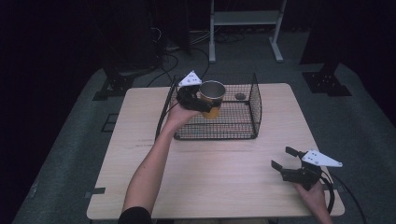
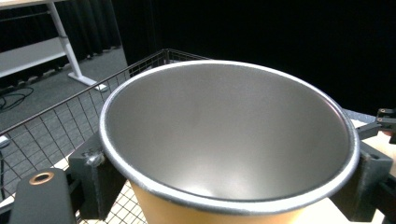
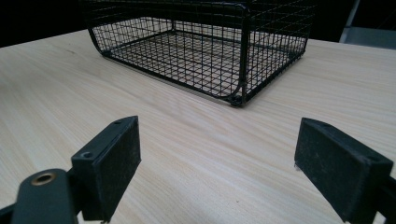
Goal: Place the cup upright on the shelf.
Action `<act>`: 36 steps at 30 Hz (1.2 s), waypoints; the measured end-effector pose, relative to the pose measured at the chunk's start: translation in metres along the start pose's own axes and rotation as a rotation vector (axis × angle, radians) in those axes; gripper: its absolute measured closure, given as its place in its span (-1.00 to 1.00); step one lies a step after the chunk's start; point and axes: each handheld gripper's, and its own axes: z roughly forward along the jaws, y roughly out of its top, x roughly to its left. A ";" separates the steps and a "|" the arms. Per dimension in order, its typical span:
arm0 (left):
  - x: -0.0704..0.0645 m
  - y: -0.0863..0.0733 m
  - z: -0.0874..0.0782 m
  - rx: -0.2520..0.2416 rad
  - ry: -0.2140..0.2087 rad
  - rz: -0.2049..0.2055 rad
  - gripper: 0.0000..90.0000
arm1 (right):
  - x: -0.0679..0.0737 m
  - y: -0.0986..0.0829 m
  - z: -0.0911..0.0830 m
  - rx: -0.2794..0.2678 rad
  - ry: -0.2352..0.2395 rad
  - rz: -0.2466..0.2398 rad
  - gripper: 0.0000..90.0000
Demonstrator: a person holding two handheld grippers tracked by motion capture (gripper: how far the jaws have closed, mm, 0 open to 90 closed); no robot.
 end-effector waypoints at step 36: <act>0.024 -0.001 0.054 0.074 -0.036 -0.032 -0.71 | 0.000 0.000 -0.001 -0.011 0.008 0.005 -0.70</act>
